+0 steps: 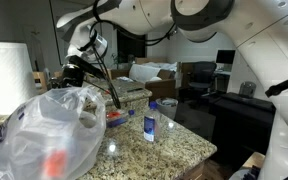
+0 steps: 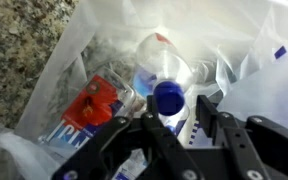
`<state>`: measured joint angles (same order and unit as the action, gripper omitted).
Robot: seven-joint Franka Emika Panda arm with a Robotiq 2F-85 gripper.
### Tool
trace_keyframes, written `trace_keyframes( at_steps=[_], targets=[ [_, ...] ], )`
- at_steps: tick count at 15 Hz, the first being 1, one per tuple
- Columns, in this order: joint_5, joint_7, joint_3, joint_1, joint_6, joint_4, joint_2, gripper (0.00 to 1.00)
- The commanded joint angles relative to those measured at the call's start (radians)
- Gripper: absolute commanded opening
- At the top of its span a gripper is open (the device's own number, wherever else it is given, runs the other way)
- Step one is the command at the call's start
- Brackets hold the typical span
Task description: Put five plastic bottles inside the white plastic bag
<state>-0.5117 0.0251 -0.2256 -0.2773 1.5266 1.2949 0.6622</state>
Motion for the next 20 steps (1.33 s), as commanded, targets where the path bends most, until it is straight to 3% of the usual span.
trace_keyframes(
  at_steps=[1,4,6,14,20],
  targets=[
    [0.037,0.038,0.002,0.002,-0.009,-0.017,-0.014,0.76],
    [0.044,0.034,0.004,0.006,-0.011,-0.032,-0.018,0.95],
    [0.047,0.026,0.009,0.013,0.0,-0.029,-0.037,1.0],
    [0.026,0.004,0.062,0.114,0.072,0.13,-0.252,1.0],
    [0.116,0.009,0.137,0.149,0.303,0.39,-0.524,1.0]
  ],
)
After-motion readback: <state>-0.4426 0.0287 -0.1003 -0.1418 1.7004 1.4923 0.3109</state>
